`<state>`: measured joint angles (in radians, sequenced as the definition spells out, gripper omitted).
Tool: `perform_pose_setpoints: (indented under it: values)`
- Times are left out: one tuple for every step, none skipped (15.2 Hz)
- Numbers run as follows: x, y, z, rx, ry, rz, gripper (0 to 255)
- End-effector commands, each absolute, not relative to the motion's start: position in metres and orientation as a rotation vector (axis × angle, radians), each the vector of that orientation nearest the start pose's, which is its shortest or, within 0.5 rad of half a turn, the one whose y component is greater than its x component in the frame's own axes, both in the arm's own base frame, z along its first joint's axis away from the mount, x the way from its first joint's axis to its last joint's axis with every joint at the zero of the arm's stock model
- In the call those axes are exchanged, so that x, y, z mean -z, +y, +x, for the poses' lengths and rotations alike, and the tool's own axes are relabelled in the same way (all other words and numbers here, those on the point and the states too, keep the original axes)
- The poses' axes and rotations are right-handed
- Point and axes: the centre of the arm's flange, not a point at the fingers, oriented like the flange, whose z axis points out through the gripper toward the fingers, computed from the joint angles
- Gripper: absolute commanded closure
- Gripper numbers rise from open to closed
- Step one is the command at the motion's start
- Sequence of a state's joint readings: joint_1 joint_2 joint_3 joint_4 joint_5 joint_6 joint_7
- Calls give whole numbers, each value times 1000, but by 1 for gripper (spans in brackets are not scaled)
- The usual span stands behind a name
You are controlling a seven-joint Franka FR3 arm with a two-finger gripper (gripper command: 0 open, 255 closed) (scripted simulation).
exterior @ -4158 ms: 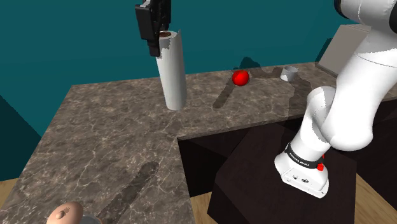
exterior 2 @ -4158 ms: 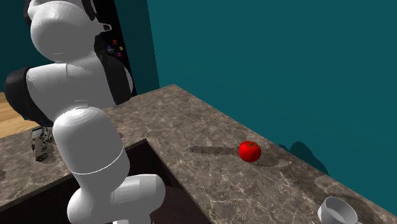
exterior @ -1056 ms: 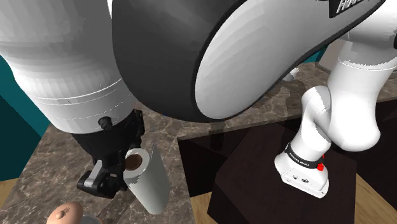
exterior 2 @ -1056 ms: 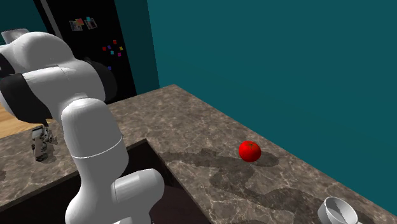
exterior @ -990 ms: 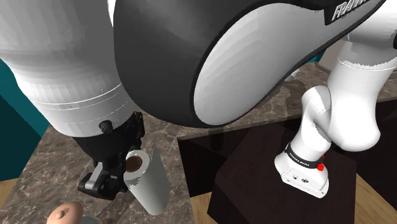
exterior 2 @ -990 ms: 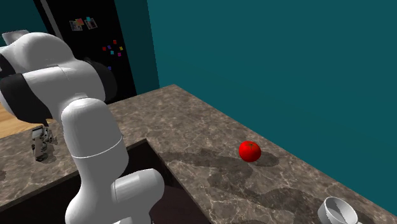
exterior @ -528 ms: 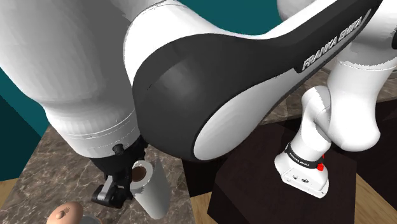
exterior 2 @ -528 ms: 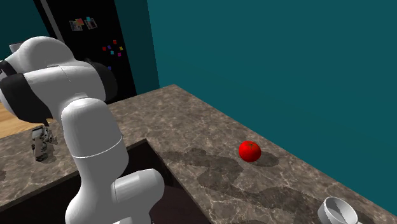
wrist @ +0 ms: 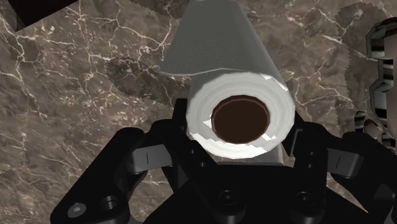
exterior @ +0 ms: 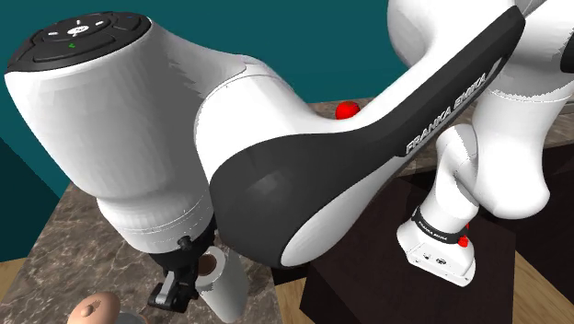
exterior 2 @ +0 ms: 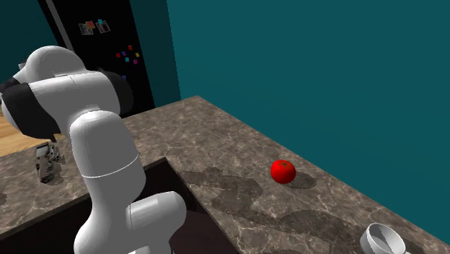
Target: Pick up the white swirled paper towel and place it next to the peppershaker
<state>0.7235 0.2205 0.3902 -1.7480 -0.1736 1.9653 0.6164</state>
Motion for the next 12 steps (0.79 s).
perform_pose_setpoints:
  values:
    - [-442,546,299,110,-869,-3057,255]
    - [-437,546,299,110,-869,-3057,255]
    - [-432,546,299,110,-869,-3057,255]
    - [-426,546,299,110,-869,-3057,255]
    - [-421,546,299,110,-869,-3057,255]
    - [-417,546,299,110,-869,-3057,255]
    - [-417,546,299,110,-869,-3057,255]
    - [-417,546,299,110,-869,-3057,255]
    - [-417,546,299,110,-869,-3057,255]
    - [-417,546,299,110,-869,-3057,255]
    - [-417,546,299,110,-869,-3057,255]
    - [-417,546,299,110,-869,-3057,255]
